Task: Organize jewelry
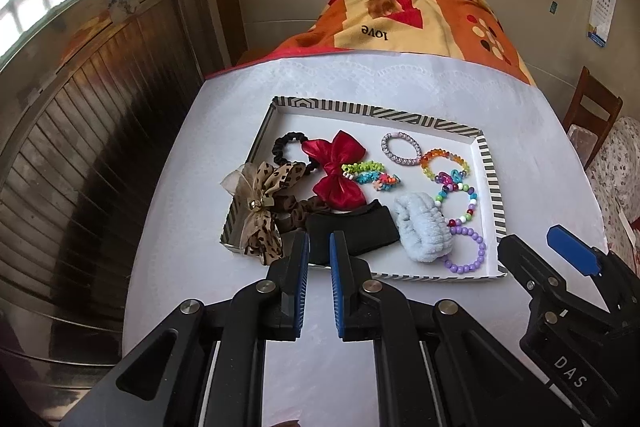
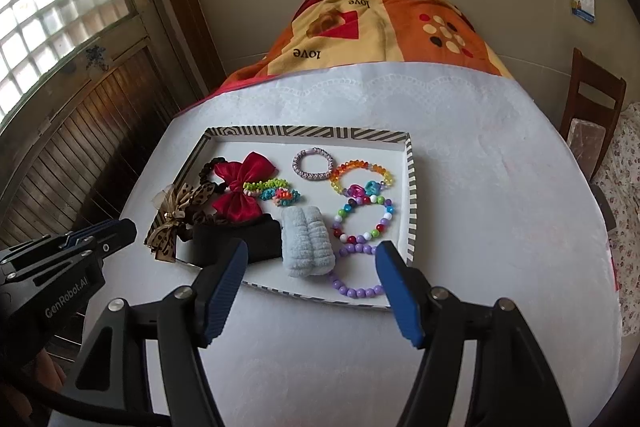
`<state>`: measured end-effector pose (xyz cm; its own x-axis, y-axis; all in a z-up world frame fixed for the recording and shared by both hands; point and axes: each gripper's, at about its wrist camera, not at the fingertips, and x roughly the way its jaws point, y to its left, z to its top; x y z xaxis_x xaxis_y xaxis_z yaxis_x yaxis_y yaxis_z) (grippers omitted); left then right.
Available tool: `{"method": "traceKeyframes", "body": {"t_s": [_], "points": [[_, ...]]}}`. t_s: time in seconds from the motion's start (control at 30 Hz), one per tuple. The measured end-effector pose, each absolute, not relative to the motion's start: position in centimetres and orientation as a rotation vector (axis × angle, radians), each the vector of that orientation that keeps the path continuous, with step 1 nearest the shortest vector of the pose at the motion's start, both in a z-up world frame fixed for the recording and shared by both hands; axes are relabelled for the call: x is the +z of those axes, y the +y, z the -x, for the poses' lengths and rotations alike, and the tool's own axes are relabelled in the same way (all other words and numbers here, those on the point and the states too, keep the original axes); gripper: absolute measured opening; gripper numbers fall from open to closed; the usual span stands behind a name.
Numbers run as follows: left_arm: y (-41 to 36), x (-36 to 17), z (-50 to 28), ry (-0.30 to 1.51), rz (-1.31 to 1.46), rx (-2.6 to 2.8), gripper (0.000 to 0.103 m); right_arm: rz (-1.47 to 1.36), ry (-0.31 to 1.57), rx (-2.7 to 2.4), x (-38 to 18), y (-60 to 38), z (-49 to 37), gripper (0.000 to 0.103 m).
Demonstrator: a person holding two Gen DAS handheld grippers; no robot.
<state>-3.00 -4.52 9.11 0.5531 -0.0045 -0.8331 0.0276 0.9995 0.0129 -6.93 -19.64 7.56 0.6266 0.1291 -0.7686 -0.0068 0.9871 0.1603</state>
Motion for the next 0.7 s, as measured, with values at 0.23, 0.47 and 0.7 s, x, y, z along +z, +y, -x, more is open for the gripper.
{"method": "traceKeyframes", "body": {"t_s": [0.23,0.47,0.7], "points": [[-4.7,8.9,2.8,0.993,-0.033,-0.022,0.002,-0.142,0.902,0.074,7.5,-19.9,6.9,0.07],[-5.2,8.7,2.3,0.997,-0.053,-0.026,0.002,-0.136,0.911,0.066,7.2,-20.2,6.3,0.07],[-5.5,8.5,1.9,0.999,-0.057,-0.03,0.002,-0.141,0.923,0.067,6.8,-20.3,5.9,0.071]]}}
